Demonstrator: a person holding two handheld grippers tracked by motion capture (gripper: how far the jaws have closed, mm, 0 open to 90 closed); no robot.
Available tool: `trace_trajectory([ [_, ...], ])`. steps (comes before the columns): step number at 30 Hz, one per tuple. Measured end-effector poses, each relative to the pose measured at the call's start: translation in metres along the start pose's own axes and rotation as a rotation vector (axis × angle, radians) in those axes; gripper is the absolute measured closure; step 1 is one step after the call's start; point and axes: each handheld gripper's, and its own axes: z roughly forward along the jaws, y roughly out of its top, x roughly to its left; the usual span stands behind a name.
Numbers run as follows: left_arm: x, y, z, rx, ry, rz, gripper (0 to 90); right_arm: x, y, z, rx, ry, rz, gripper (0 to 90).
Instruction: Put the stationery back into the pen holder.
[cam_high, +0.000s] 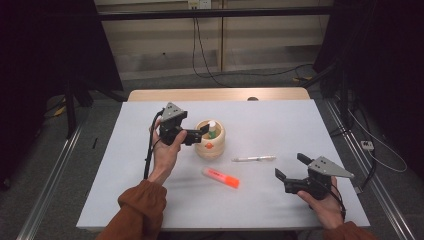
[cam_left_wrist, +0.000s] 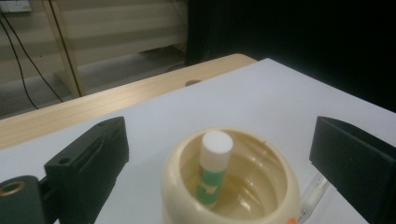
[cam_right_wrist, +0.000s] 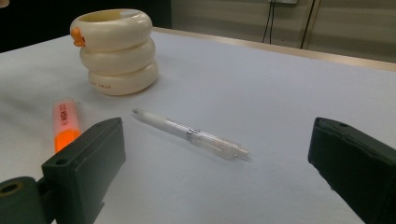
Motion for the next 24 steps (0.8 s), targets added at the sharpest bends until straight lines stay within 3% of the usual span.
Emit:
trace_trajectory([
  [6,0.006,-0.01,-0.013,0.016,0.025,0.016,4.7,0.0,0.0,0.0,0.001,0.001,0.0,3.5],
  [10,0.006,-0.017,-0.022,0.029,0.034,0.005,4.6,0.0,0.0,0.0,0.001,-0.001,0.004,3.5],
  [12,0.006,-0.021,-0.027,0.038,0.013,-0.001,5.0,0.0,0.0,0.001,0.003,-0.001,0.005,3.5],
  [15,0.002,-0.027,-0.037,0.039,0.035,0.014,5.1,0.0,0.0,0.0,0.002,-0.002,0.004,3.5],
  [24,0.001,-0.045,-0.052,0.023,0.053,-0.007,5.1,0.001,0.0,0.001,0.002,-0.002,0.002,3.5],
])
